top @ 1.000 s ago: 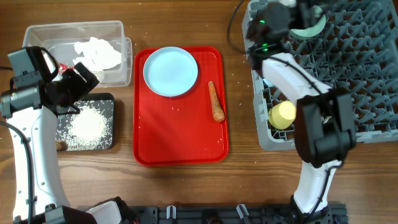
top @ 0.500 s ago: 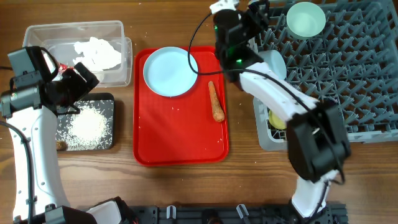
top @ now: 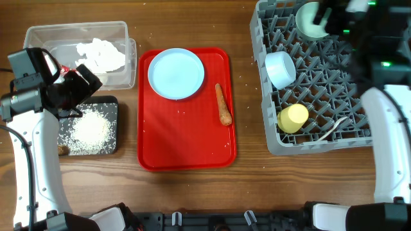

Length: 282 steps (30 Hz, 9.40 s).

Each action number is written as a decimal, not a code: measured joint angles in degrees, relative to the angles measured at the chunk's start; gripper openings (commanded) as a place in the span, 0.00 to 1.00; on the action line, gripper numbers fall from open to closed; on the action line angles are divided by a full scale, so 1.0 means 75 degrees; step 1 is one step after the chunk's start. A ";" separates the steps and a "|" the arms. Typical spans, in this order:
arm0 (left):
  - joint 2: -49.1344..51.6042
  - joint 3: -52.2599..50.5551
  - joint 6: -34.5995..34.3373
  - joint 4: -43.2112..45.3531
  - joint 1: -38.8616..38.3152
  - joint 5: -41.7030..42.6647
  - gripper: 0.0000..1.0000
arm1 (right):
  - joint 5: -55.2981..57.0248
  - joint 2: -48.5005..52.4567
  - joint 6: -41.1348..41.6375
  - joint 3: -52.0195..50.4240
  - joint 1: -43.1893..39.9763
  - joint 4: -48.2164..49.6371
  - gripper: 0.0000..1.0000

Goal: Sort waste into correct bins and load items into the dishwasher rack
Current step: 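Set the green bowl upright in the rack and release it, then withdraw the right gripper from the rack toward the tray, then grasp the light-blue plate edge with the right gripper, then carry the light-blue plate into the rack and stand it upright, then release the plate and pull the right gripper back, then grasp the carrot on the red tray with the left gripper, then carry the carrot left and drop it onto the black tray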

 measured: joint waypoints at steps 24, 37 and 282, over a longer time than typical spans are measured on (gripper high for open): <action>0.0000 0.0000 0.0000 0.0000 0.0000 0.0000 1.00 | 0.0796 0.3346 0.2862 0.0000 -0.0187 0.0656 0.40; 0.0000 0.0000 0.0000 0.0000 0.0000 0.0000 1.00 | 0.0804 0.3707 0.2978 0.0000 -0.0207 0.0662 0.39; 0.4054 0.2215 -0.1177 -0.1000 -0.5942 -0.1428 0.21 | 0.1189 -0.2468 0.1609 -0.0023 -0.0309 -0.5977 1.00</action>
